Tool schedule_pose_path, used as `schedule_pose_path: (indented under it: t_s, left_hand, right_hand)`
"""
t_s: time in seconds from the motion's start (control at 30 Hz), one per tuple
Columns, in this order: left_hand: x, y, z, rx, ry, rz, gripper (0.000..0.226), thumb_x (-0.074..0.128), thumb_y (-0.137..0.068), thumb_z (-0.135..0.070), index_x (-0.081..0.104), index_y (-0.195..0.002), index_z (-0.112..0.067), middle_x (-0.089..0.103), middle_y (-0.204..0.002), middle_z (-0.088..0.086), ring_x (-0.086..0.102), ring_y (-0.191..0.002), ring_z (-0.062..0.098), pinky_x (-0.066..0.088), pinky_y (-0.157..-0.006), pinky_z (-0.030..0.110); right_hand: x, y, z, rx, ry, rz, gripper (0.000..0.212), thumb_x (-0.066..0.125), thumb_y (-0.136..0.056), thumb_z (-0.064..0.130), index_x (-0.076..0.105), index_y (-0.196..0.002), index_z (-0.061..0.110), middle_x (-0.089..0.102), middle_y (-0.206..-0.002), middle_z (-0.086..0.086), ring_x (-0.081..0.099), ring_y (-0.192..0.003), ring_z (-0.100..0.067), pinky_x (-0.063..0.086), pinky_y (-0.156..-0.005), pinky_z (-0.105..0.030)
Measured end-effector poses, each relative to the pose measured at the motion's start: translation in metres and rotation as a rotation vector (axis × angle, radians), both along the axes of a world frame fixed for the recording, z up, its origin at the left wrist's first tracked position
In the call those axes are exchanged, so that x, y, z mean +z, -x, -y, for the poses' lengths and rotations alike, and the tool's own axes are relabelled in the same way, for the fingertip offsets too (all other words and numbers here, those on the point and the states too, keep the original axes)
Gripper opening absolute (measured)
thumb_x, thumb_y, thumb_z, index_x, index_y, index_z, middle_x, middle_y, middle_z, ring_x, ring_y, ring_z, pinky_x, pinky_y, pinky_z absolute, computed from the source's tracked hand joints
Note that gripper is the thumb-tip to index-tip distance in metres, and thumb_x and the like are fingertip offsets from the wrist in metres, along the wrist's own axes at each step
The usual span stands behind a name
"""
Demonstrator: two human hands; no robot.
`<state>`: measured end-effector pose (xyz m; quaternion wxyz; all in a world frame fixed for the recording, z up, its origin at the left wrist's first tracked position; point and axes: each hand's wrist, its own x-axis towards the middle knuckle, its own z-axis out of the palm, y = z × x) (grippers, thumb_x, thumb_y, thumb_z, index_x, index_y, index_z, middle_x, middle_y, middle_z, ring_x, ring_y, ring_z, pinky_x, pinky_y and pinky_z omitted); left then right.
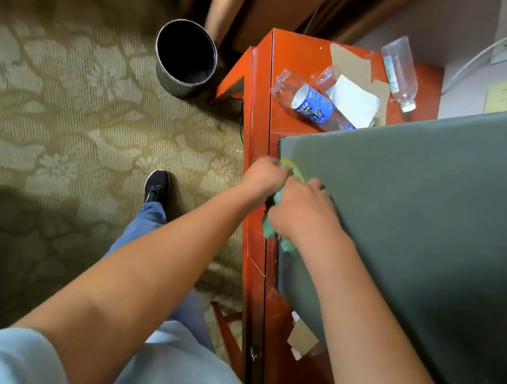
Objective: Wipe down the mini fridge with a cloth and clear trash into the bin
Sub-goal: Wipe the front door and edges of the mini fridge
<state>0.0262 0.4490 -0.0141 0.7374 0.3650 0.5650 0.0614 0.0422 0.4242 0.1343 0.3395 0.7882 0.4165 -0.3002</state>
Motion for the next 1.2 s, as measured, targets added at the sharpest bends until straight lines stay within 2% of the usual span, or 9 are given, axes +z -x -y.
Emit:
schedule_pose_path:
  t_s: [0.2,0.3,0.4,0.47,0.6,0.73,0.93,1.03,1.2]
  left_hand:
    - [0.008,-0.011,-0.075,0.237,-0.115,0.105,0.031,0.060,-0.090,-0.025,0.049,-0.062,-0.019,0.052,-0.064,0.003,0.046,-0.062,0.017,0.039,-0.063,0.031]
    - [-0.008,-0.009,-0.045,0.176,-0.119,0.007,0.036,0.054,-0.096,-0.029,0.051,-0.062,-0.016,0.055,-0.063,-0.001,0.051,-0.065,0.021,0.039,-0.061,0.031]
    - [-0.031,0.002,0.007,-0.076,0.064,-0.036,0.033,0.050,-0.098,-0.029,0.067,-0.090,-0.002,0.070,-0.094,0.018,0.064,-0.090,0.035,0.053,-0.076,0.038]
    - [-0.035,0.005,0.022,-0.189,0.145,-0.035,0.026,0.055,-0.095,-0.025,0.064,-0.081,-0.005,0.066,-0.088,0.016,0.061,-0.079,0.031,0.050,-0.071,0.036]
    - [-0.029,-0.003,-0.024,0.004,0.058,0.001,0.018,0.063,-0.088,-0.022,0.063,-0.073,-0.012,0.060,-0.072,0.009,0.054,-0.068,0.021,0.047,-0.065,0.035]
    - [-0.020,-0.009,-0.086,0.192,-0.089,0.066,0.033,0.061,-0.088,-0.026,0.049,-0.058,-0.019,0.054,-0.064,0.002,0.049,-0.064,0.017,0.042,-0.062,0.033]
    - [-0.025,-0.002,-0.023,0.103,0.002,0.052,0.034,0.050,-0.099,-0.031,0.060,-0.074,-0.011,0.059,-0.070,0.003,0.050,-0.065,0.018,0.039,-0.061,0.031]
    - [-0.018,0.005,0.001,0.044,0.110,0.037,0.033,0.054,-0.095,-0.026,0.050,-0.064,-0.017,0.049,-0.061,0.002,0.043,-0.060,0.019,0.034,-0.057,0.029]
    - [0.041,0.001,-0.051,-0.042,-0.189,-0.007,0.030,0.058,-0.089,-0.028,0.058,-0.068,-0.008,0.054,-0.065,0.006,0.045,-0.062,0.022,0.046,-0.061,0.039]
  right_hand:
    - [-0.006,-0.005,-0.034,0.121,-0.366,0.059,0.050,0.062,-0.086,0.020,0.048,-0.134,0.012,0.044,-0.135,-0.020,0.045,-0.122,-0.039,0.040,-0.103,-0.042]
    - [-0.023,-0.002,-0.018,0.142,-0.250,0.077,0.048,0.064,-0.089,0.020,0.049,-0.133,0.013,0.043,-0.135,-0.018,0.045,-0.123,-0.037,0.042,-0.102,-0.042]
    - [-0.033,0.004,-0.001,0.021,0.077,0.031,0.056,0.067,-0.091,0.018,0.045,-0.143,0.013,0.040,-0.140,-0.019,0.043,-0.128,-0.036,0.044,-0.104,-0.045]
    - [-0.032,0.006,0.001,-0.030,0.221,0.016,0.062,0.068,-0.090,0.016,0.042,-0.147,0.014,0.040,-0.141,-0.019,0.044,-0.127,-0.035,0.047,-0.101,-0.045]
    - [-0.023,-0.007,-0.032,-0.050,0.032,-0.007,0.062,0.073,-0.084,0.017,0.049,-0.141,0.015,0.042,-0.136,-0.020,0.044,-0.125,-0.037,0.048,-0.103,-0.043]
    - [-0.028,-0.004,-0.055,0.100,-0.274,0.069,0.052,0.064,-0.091,0.023,0.045,-0.139,0.012,0.040,-0.138,-0.020,0.043,-0.126,-0.038,0.040,-0.105,-0.042]
    - [-0.031,-0.004,-0.026,0.116,-0.065,0.094,0.049,0.062,-0.095,0.022,0.045,-0.140,0.014,0.041,-0.139,-0.020,0.043,-0.126,-0.036,0.043,-0.103,-0.043]
    - [-0.022,0.005,-0.007,0.038,0.028,0.042,0.057,0.065,-0.091,0.023,0.042,-0.142,0.014,0.039,-0.140,-0.020,0.042,-0.127,-0.035,0.044,-0.102,-0.042]
    - [0.030,0.009,-0.014,0.062,-0.206,0.077,0.064,0.067,-0.088,0.025,0.038,-0.144,0.012,0.042,-0.136,-0.021,0.046,-0.122,-0.038,0.042,-0.102,-0.041]
